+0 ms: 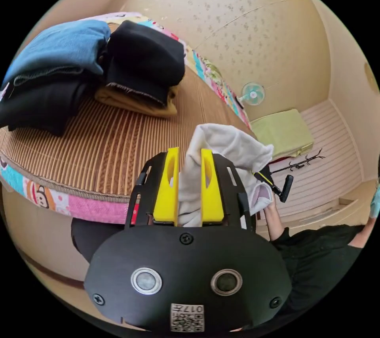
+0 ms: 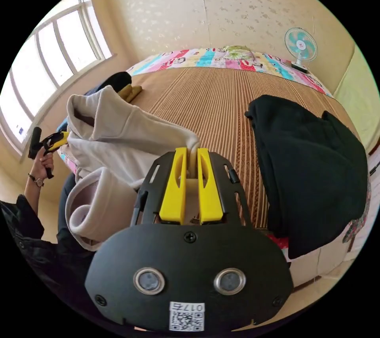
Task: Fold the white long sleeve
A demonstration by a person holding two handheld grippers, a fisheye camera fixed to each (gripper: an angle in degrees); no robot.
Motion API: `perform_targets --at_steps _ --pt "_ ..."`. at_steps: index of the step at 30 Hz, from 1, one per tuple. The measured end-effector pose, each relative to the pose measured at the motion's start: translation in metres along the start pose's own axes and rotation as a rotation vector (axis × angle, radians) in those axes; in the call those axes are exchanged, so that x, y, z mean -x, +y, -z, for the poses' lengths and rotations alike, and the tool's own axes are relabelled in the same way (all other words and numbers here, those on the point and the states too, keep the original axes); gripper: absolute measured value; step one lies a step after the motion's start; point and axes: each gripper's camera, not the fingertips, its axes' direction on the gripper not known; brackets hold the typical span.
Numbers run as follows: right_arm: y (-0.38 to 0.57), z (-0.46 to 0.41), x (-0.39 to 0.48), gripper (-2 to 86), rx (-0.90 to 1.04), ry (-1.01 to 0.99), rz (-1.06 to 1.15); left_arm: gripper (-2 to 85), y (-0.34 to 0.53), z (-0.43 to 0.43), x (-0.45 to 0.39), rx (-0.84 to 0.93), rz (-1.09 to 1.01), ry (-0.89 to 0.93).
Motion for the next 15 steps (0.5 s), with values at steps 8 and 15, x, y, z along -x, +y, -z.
perform_targets --at_steps 8,15 --pt "-0.029 -0.066 -0.010 6.6 0.292 0.074 0.048 14.8 -0.027 -0.059 -0.041 0.114 -0.175 -0.179" --pt "-0.028 -0.103 -0.036 7.4 0.417 -0.031 0.033 14.6 -0.060 -0.133 -0.086 0.228 -0.420 -0.342"
